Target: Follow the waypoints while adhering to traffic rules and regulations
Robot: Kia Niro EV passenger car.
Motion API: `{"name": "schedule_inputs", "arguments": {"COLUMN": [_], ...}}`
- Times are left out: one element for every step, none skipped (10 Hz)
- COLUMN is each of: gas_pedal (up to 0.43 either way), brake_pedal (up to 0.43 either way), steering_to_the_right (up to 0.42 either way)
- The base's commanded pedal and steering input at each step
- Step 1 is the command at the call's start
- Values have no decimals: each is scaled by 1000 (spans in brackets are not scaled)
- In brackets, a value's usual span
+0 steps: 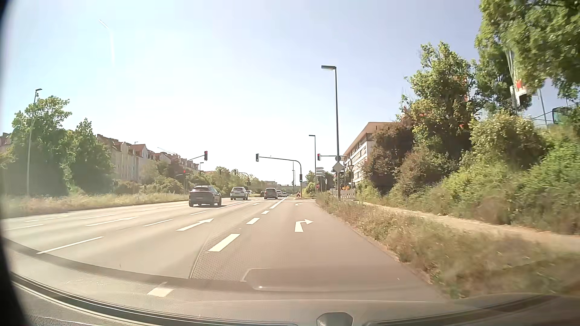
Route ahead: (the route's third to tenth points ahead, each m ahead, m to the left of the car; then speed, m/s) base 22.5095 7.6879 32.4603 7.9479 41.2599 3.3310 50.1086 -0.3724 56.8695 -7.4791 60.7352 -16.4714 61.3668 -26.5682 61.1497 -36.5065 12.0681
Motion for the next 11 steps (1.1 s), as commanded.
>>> {"name": "schedule_inputs", "arguments": {"gas_pedal": [0,0,0,0,0,0,0,0,0,0,0], "brake_pedal": [73,91,134,146,152,159,159,165,165,171,171], "steering_to_the_right": [-19,-19,-18,-17,-16,-14,-13,-11,-4,-3,-1]}}
